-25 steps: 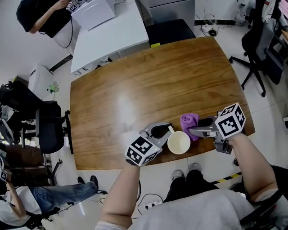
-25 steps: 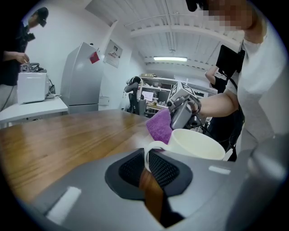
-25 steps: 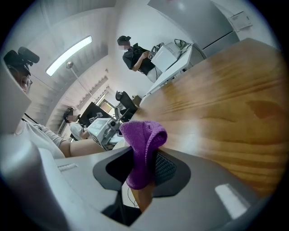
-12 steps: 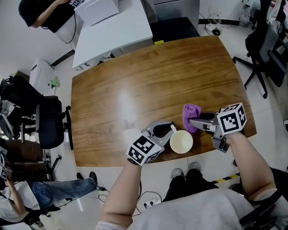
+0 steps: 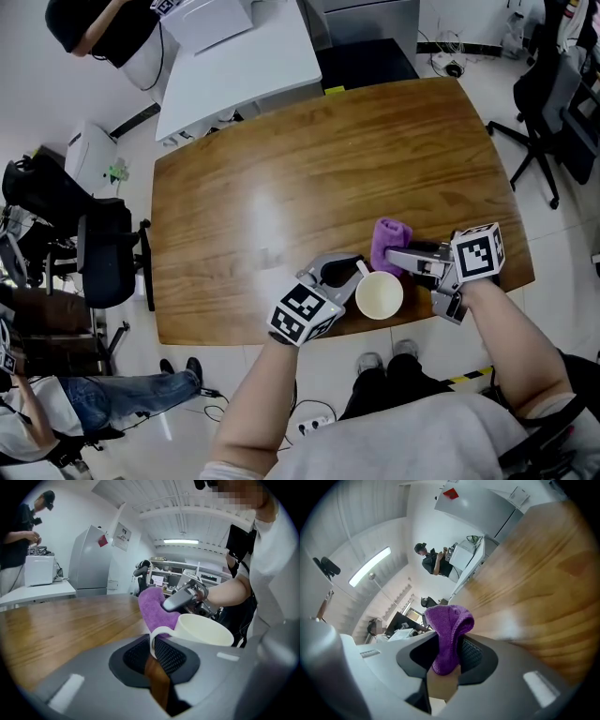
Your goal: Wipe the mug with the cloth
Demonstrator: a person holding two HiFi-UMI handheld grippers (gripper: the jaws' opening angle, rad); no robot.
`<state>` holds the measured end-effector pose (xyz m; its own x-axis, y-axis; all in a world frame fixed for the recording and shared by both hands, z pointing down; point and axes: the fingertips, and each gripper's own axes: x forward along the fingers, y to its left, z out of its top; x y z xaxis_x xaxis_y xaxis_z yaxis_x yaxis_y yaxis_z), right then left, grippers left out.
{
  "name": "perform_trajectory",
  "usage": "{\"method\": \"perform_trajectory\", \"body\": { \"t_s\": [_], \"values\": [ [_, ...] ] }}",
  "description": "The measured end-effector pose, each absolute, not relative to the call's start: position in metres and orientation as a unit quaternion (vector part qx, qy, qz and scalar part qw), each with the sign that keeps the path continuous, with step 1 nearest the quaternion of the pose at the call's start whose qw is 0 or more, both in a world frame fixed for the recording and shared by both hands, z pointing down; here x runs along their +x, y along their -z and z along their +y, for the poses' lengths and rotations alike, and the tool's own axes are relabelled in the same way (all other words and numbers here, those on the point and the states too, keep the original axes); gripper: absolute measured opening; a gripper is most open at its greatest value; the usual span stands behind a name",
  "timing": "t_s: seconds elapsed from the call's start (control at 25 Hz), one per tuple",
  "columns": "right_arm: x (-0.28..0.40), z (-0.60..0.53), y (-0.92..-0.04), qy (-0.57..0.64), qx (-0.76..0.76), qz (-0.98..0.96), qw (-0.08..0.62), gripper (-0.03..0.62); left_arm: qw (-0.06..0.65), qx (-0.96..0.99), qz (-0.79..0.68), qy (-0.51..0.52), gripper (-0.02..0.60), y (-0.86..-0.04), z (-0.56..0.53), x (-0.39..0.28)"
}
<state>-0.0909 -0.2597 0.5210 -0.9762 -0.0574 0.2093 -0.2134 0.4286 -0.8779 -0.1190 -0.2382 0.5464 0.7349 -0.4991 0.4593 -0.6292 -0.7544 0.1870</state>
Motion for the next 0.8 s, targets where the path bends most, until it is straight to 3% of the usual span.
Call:
{"method": "perform_trajectory", "body": {
  "t_s": [0.36, 0.64, 0.8],
  "values": [
    [-0.091, -0.254, -0.558, -0.439, 0.118, -0.872, 0.179, 0.114, 0.159, 0.917, -0.314, -0.189, 0.023, -0.548, -0.241, -0.119],
    [-0.089, -0.254, -0.556, -0.437, 0.134, -0.87, 0.182, 0.115, 0.168, 0.916, -0.311, -0.19, 0.026, -0.549, -0.238, -0.122],
    [-0.083, -0.257, -0.554, -0.449, 0.154, -0.863, 0.172, 0.115, 0.189, 0.914, -0.313, -0.176, 0.112, -0.547, -0.238, -0.13]
  ]
}}
